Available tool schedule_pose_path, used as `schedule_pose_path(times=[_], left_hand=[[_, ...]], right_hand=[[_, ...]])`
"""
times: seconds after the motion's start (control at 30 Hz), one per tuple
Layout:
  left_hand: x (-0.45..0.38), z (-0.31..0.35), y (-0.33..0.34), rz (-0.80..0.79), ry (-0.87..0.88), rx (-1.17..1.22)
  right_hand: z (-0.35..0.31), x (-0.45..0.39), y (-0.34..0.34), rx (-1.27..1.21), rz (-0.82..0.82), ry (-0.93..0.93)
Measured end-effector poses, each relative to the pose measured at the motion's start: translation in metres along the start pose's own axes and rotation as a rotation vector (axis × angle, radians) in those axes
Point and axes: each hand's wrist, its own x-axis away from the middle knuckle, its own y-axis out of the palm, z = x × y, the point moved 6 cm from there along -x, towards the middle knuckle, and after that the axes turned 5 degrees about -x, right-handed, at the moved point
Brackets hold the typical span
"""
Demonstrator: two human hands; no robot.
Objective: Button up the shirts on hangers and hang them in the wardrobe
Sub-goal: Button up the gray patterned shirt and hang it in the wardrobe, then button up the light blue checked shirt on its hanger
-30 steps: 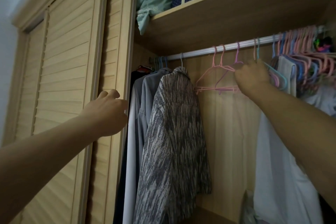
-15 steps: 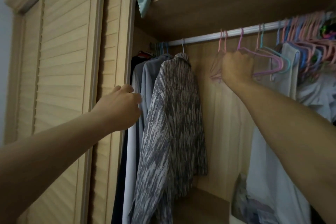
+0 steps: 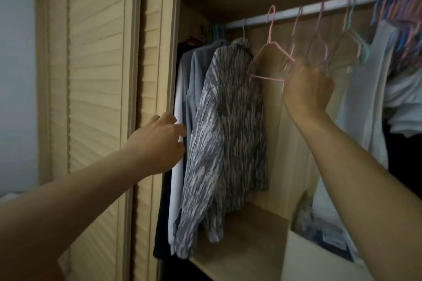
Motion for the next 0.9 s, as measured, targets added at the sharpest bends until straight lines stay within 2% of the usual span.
schedule_pose_path(times=[0.17,0.33,0.43,0.5,0.6,0.63,0.7,0.8,0.9], left_hand=[[0.032,-0.005,0.037,-0.084,-0.079,0.234],[0.101,-0.015,0.051,-0.093,-0.14,0.43],[0.169,-0.048,0.051,-0.113,-0.224,0.483],[0.226,-0.083,0.051,-0.144,-0.305,0.506],[0.34,-0.143,0.059,-0.215,-0.469,0.586],[0.385,-0.161,0.063,-0.232,-0.541,0.61],[0.489,-0.2,0.071,-0.291,-0.735,0.639],[0.657,-0.244,0.079,-0.456,-1.093,0.681],[0.798,-0.276,0.065,-0.446,-1.425,0.648]], right_hand=[[-0.011,0.095,-0.051,-0.235,0.127,0.23],[-0.041,0.216,-0.077,-0.731,0.129,0.447],[-0.088,0.274,-0.088,-0.958,0.09,0.504],[-0.123,0.312,-0.105,-1.05,0.119,0.523],[-0.173,0.382,-0.133,-1.233,0.134,0.685],[-0.192,0.41,-0.142,-1.279,0.086,0.75],[-0.242,0.473,-0.154,-1.362,-0.143,0.917],[-0.331,0.594,-0.172,-1.497,-0.682,1.286],[-0.413,0.717,-0.205,-1.478,-1.195,1.7]])
